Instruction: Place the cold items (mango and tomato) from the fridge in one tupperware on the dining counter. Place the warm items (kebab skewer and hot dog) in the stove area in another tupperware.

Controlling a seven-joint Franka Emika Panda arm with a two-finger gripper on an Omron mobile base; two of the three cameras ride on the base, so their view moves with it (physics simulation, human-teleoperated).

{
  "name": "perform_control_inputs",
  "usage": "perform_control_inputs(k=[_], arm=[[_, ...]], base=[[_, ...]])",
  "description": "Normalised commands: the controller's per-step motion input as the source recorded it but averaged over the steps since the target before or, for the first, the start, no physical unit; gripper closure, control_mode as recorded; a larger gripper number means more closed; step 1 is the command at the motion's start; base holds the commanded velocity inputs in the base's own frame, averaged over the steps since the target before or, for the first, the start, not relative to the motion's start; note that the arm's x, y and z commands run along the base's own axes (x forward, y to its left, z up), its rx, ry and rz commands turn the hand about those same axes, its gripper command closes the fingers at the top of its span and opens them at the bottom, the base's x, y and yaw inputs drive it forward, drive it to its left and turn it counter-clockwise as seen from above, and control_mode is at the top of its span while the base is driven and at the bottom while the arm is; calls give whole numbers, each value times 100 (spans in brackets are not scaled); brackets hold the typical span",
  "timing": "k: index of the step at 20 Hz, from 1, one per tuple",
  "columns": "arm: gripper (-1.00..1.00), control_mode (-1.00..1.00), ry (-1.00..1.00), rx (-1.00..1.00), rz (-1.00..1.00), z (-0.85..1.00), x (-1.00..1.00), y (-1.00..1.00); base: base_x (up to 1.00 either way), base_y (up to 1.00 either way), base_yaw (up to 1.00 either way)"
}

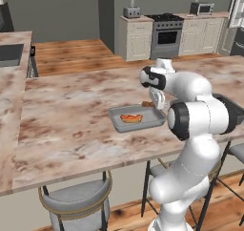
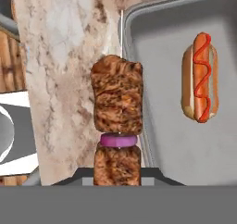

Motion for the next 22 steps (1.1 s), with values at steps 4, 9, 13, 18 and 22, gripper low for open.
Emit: perform_control_inputs(k=[4, 9, 13, 18, 22], arm=[[100, -100, -4, -1, 8, -61, 72, 0], [100, -100, -3, -3, 0, -57, 64, 0], [100, -100, 0, -5, -11, -27, 18, 4], [100, -100, -4, -2, -7, -16, 28, 7], [100, -100, -9, 0, -2, -35, 38, 0]], base=[[0, 0, 0], [0, 0, 0], [0, 0, 0], [0, 0, 0], [0, 0, 0]])
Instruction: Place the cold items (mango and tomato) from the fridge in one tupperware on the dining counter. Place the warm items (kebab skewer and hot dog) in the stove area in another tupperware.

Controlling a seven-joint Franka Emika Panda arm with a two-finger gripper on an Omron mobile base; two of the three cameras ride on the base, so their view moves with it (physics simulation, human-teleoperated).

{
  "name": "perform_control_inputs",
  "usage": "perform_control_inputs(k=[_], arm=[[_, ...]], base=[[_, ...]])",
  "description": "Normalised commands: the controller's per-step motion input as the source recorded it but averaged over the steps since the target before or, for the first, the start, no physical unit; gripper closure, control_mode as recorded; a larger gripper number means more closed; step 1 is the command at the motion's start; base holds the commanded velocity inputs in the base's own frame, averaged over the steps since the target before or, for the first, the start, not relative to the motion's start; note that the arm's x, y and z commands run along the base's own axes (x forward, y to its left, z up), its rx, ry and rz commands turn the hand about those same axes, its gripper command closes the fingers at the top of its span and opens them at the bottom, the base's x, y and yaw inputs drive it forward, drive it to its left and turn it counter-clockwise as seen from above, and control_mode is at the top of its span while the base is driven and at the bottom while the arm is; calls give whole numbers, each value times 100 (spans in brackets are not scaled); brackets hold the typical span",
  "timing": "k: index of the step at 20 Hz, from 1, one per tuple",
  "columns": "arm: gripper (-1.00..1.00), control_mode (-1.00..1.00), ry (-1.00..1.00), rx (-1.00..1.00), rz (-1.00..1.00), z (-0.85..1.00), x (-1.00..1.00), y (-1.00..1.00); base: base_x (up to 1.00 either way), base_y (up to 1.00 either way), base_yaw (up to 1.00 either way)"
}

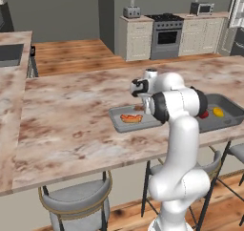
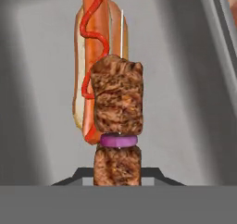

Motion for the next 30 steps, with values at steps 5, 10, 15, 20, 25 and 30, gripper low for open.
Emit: perform_control_inputs(k=[5, 10, 15, 20, 25, 30], arm=[[100, -100, -6, 0, 0, -43, 15, 0], [100, -100, 0, 0, 0, -14, -10, 0], [-100, -100, 0, 0, 0, 0, -1, 0], [-100, -100, 0, 0, 0, 12, 0, 0], [-100, -100, 0, -6, -2, 30, -3, 0], [-100, -100, 4, -7, -33, 51, -59, -4]], base=[[0, 0, 0], [0, 0, 0], [0, 0, 0], [0, 0, 0], [0, 0, 0], [0, 0, 0]])
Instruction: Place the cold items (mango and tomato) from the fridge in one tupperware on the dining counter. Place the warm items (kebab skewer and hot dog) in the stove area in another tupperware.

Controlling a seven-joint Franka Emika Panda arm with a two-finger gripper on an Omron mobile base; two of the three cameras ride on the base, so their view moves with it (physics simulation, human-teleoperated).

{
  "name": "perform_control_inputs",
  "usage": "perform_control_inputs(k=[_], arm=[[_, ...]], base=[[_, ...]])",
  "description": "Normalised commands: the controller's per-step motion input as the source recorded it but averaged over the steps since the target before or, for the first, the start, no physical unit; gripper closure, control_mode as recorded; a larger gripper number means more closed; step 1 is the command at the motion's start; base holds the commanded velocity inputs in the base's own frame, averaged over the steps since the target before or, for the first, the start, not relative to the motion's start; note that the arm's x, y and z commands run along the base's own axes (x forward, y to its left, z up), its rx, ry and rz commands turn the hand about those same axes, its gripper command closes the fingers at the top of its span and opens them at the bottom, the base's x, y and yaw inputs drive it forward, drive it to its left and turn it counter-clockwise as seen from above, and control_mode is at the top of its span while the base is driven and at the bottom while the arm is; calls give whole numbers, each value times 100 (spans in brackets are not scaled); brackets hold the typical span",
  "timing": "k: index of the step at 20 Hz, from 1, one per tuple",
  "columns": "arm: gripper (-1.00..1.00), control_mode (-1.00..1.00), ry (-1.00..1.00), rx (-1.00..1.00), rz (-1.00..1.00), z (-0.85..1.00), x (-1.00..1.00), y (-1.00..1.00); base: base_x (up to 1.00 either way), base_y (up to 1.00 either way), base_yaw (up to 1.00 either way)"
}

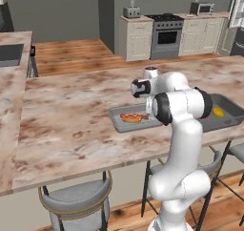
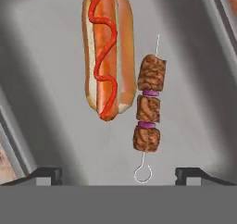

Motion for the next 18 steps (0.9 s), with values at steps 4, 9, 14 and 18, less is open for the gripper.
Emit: perform_control_inputs(k=[4, 9, 14, 18], arm=[[-100, -100, 0, 1, -37, 87, -100, -1], [-100, -100, -20, 0, -36, 74, -100, 23], [-100, -100, -22, 0, -36, 50, -100, 35], [-100, -100, -10, 2, -35, 49, -100, 14]], base=[[0, 0, 0], [0, 0, 0], [0, 0, 0], [0, 0, 0]])
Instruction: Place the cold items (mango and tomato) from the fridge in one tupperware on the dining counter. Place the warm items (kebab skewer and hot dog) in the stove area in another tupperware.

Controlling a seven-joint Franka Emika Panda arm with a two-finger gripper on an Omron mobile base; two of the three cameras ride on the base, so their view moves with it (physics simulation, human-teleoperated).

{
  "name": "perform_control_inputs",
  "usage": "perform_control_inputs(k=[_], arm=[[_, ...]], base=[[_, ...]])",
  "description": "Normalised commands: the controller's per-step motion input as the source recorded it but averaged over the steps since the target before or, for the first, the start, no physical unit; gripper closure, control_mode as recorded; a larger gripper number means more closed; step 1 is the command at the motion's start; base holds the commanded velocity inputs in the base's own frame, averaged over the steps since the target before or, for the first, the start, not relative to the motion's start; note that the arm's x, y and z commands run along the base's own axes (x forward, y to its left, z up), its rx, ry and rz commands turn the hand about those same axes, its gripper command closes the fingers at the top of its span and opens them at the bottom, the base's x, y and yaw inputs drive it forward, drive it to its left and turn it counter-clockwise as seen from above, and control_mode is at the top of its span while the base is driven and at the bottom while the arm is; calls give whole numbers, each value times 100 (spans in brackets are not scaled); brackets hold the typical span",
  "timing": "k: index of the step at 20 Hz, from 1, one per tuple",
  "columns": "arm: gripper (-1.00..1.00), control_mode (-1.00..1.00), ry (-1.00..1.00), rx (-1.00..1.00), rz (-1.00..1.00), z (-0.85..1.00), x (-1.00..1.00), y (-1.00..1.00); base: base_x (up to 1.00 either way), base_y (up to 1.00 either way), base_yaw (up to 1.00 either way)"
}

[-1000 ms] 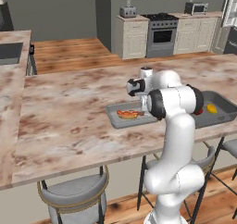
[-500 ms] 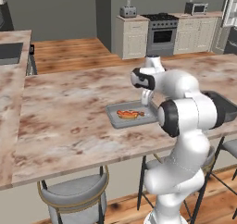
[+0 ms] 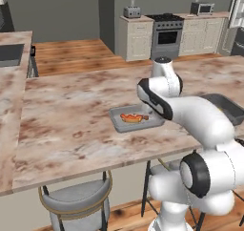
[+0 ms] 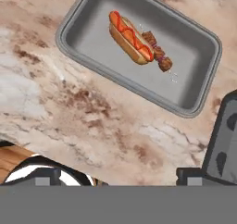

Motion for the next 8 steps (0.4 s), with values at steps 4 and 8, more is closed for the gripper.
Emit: perform_control_inputs(k=[4, 8], arm=[[-100, -100, 0, 12, -39, 66, -100, 0], [-100, -100, 11, 13, -39, 48, -99, -4]], base=[[0, 0, 0], [0, 0, 0]])
